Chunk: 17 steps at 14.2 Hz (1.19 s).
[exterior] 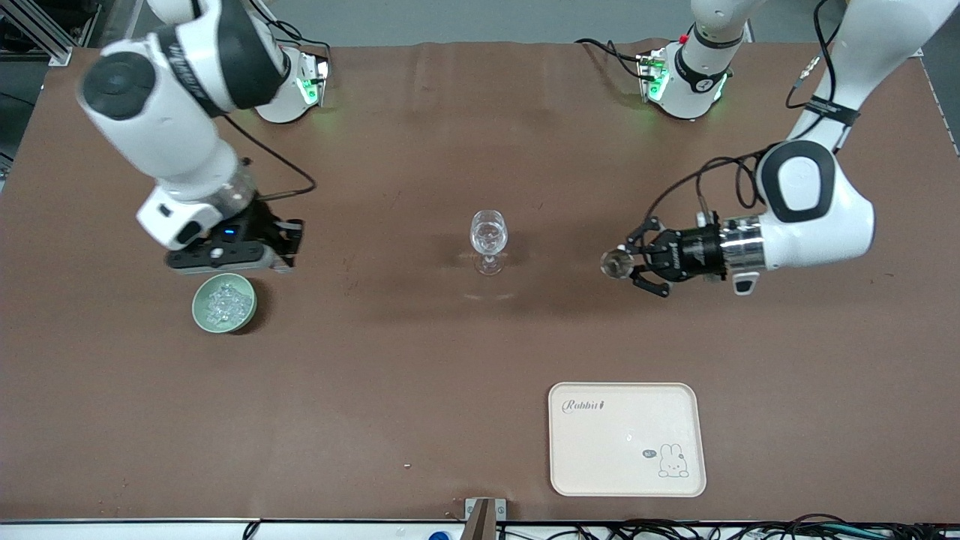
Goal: Pour wine and add ice with both arms
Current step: 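Move the right gripper with ice over the glass while the left gripper withdraws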
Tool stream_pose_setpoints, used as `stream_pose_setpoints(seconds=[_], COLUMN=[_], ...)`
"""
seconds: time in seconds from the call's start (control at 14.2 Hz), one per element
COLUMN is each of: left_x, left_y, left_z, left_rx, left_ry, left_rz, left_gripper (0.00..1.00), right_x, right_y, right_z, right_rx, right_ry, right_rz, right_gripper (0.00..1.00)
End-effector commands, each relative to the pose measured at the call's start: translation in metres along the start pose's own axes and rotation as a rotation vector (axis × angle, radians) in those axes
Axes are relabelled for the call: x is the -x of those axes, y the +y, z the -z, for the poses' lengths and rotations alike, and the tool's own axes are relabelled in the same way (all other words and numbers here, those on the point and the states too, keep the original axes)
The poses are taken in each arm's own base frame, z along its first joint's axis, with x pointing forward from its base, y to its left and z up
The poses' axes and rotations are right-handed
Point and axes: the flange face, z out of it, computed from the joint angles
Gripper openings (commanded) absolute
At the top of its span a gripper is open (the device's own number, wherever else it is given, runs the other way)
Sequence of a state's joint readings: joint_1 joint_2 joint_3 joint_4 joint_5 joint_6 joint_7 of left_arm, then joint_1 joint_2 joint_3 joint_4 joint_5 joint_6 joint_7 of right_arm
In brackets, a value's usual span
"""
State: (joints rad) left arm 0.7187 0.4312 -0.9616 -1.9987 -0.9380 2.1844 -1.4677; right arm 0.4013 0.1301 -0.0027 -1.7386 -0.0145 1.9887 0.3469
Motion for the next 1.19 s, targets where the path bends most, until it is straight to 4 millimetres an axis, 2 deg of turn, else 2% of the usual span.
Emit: stream_pose_setpoints(seconds=[0.0, 0.28, 0.35, 0.49, 0.63, 0.77, 0.98, 1.12], left_x=[0.002, -0.017, -0.024, -0.032, -0.047, -0.066, -0.079, -0.096], left_y=[0.029, 0.093, 0.109, 0.126, 0.144, 0.160, 0.175, 0.189], left_z=[0.018, 0.055, 0.066, 0.074, 0.085, 0.089, 0.081, 0.071], left_rx=[-0.004, 0.068, 0.097, 0.133, 0.169, 0.191, 0.211, 0.227], left_ry=[-0.068, -0.200, -0.215, -0.194, -0.186, -0.209, -0.224, -0.188], left_rz=[-0.086, -0.161, -0.169, -0.174, -0.160, -0.211, -0.250, -0.276], left_gripper=[0.01, 0.01, 0.01, 0.01, 0.01, 0.01, 0.01, 0.01], right_x=[-0.004, 0.009, 0.017, 0.032, 0.045, 0.061, 0.075, 0.081], right_y=[-0.049, -0.135, -0.157, -0.194, -0.219, -0.245, -0.263, -0.269], right_z=[-0.010, -0.040, -0.050, -0.061, -0.073, -0.077, -0.095, -0.095], right_rx=[-0.004, -0.009, -0.006, -0.004, -0.004, -0.021, -0.010, -0.013], right_ry=[-0.001, -0.019, -0.029, -0.030, -0.035, -0.022, -0.040, -0.047], right_rz=[-0.070, -0.143, -0.143, -0.134, -0.131, -0.120, -0.105, -0.097], right_gripper=[0.00, 0.00, 0.00, 0.00, 0.00, 0.00, 0.00, 0.00])
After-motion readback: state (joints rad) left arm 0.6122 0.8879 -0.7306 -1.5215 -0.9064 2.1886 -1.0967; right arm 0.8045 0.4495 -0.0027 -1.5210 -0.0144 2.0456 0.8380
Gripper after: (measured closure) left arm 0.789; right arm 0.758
